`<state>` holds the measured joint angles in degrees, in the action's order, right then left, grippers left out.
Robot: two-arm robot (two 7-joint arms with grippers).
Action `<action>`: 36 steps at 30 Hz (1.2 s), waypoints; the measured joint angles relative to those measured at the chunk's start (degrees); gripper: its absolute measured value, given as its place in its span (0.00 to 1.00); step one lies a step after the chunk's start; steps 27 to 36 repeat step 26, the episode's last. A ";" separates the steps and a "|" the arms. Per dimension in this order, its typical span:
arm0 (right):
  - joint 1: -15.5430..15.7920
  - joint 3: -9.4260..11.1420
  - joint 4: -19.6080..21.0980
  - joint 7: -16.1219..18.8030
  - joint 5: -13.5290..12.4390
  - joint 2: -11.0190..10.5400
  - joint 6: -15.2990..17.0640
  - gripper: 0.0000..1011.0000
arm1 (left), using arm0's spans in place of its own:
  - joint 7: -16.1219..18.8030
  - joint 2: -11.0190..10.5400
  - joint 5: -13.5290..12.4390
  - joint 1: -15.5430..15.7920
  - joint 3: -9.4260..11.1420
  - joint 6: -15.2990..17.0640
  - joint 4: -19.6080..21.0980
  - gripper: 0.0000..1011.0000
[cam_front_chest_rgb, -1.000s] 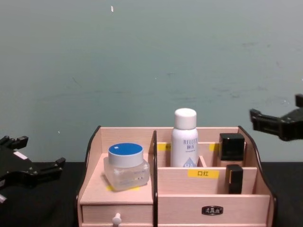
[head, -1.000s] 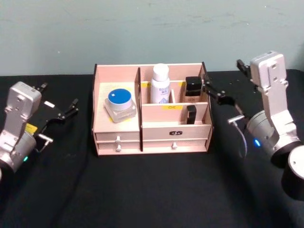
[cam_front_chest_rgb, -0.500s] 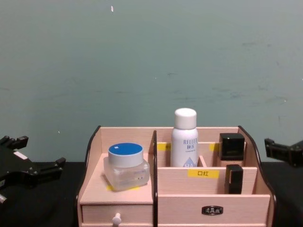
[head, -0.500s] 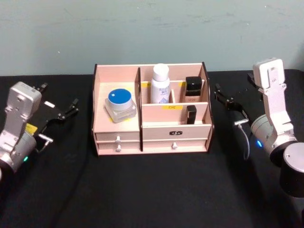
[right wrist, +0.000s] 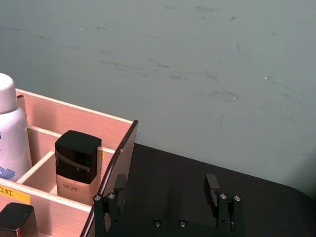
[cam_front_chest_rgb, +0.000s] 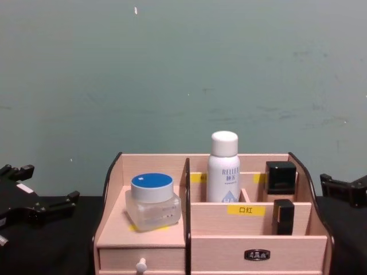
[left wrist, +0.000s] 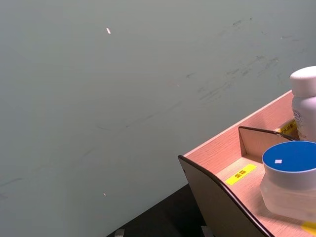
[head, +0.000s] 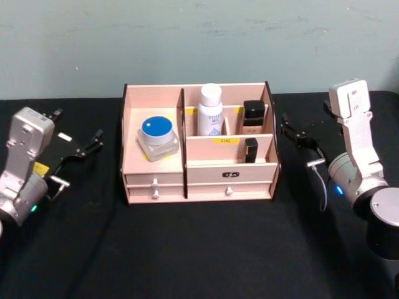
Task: Pick up the facial cleanser and watermelon frost from the table and place them into the tiered storage box.
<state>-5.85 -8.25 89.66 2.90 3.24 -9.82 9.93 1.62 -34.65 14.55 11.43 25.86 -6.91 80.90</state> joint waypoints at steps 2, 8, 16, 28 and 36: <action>0.01 -0.01 0.03 0.00 -0.01 -0.01 -0.03 0.99 | 0.00 0.00 0.00 0.00 0.00 0.00 0.00 0.99; 0.04 -0.05 0.11 0.00 -0.09 -0.03 -0.11 0.99 | 0.00 0.00 0.00 0.00 0.00 0.00 0.00 0.99; 0.07 -0.09 0.17 0.00 -0.16 -0.07 -0.16 0.99 | 0.00 0.00 0.00 0.00 0.00 0.00 0.00 0.99; 0.07 -0.09 0.23 0.00 -0.22 -0.10 -0.22 0.99 | 0.00 0.00 0.00 0.00 0.00 0.00 0.00 0.99; 0.07 -0.09 0.23 0.00 -0.22 -0.10 -0.22 0.99 | 0.00 0.00 0.00 0.00 0.00 0.00 0.00 0.99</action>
